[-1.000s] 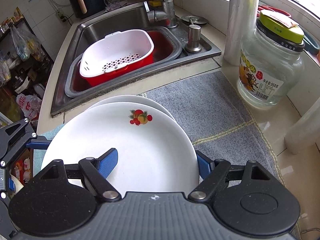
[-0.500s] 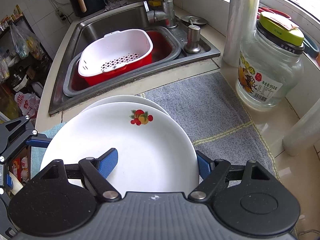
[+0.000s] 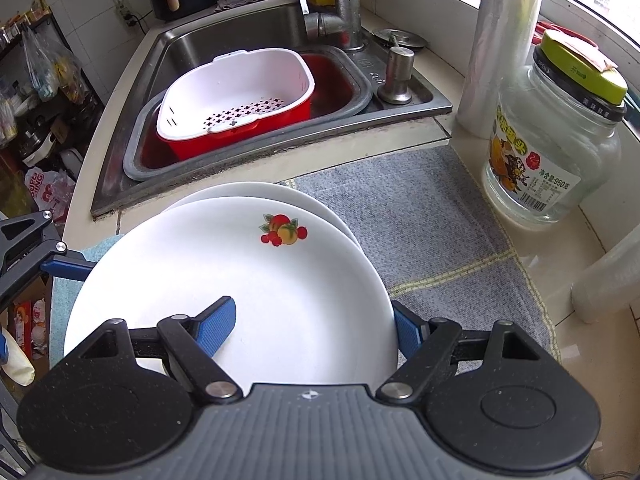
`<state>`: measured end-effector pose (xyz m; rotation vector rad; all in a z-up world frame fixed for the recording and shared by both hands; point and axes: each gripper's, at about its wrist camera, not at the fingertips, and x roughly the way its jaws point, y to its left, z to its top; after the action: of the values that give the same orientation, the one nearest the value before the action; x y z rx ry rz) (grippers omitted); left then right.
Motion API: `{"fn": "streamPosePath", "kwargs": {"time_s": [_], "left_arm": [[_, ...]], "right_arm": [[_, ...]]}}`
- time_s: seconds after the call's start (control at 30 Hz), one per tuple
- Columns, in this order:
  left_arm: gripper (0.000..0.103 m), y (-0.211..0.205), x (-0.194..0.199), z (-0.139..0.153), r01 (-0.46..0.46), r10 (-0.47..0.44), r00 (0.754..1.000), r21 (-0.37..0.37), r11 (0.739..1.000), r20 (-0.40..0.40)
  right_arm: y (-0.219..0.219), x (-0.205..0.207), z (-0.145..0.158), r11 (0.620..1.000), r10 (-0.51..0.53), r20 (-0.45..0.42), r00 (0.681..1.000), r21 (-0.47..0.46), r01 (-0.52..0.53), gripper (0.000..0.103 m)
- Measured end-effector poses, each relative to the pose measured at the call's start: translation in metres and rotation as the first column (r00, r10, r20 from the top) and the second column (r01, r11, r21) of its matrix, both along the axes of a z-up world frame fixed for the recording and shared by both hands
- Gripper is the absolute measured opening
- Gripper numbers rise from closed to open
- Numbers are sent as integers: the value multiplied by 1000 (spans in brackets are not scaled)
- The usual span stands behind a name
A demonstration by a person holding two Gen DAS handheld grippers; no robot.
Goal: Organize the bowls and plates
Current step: 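Lower the plate onto the stack and open the right tool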
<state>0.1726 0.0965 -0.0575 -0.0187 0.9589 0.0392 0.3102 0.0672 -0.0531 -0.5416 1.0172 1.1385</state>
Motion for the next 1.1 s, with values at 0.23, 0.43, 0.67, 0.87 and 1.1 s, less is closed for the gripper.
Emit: {"fn": "streamPosePath", "kwargs": {"time_s": [0.23,0.43,0.67,0.87,1.1], "left_arm": [[102,3,4,-3,-12,12,1000,7,1000,-20],[102,5,3,-1,-13,14,1000,11,1000,-26],[102,6,1,-1,-18,18,999,19,1000,-36],[102,6,-3,-3,-23,24,998,19,1000,-50],[101,4,-11,11,-10,10,1000,17,1000,23]], "right_arm": [[4,-3,-3,1000,0,18,1000,-19,1,86],[3,-4,-3,1000,-8,19,1000,-24,8,86],[0,-8,-4,1000,-2,8,1000,-27,2,90],[-2,-12,-4,1000,1,4,1000,-24,-1,92],[-7,-14,1,1000,-9,11,1000,-4,9,99]]}}
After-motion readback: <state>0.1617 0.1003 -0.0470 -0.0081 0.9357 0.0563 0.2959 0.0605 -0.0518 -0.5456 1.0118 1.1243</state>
